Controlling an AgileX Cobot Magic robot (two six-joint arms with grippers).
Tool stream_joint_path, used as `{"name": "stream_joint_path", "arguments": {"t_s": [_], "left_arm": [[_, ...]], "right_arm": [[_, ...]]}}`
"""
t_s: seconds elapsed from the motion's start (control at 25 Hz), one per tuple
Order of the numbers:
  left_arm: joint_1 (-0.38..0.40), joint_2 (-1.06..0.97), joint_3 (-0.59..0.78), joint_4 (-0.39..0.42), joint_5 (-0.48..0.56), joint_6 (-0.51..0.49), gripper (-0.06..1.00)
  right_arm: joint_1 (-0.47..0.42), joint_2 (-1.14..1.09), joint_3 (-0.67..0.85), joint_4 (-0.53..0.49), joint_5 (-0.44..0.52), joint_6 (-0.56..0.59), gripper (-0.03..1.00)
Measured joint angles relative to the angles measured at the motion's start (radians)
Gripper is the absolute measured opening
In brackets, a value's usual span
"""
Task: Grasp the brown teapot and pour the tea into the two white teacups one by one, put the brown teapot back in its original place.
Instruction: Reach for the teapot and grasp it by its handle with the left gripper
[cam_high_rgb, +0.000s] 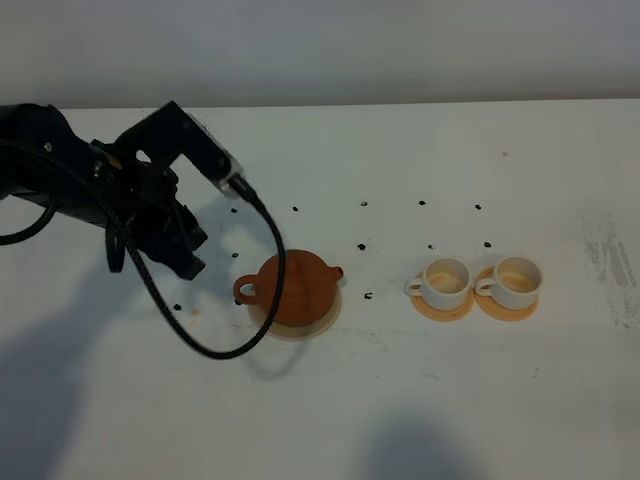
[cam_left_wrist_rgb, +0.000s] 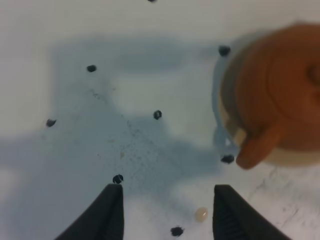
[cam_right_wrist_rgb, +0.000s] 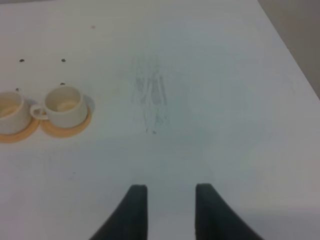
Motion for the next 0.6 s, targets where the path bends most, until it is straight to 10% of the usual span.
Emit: {"name": "stream_joint_path", "arguments": {"t_s": [0.24,0.6], "left_arm": [[0.000,0.001,0.001,-0.006,0.000,0.243,0.40],[0.068,0.062,-0.060,-0.272,0.084,0.582,0.40]], "right_arm": [[0.000,0.000,0.000,0.000,0.000,0.000,0.23],[0.000,0.000,0.000,0.000,0.000,0.000,0.23]]}}
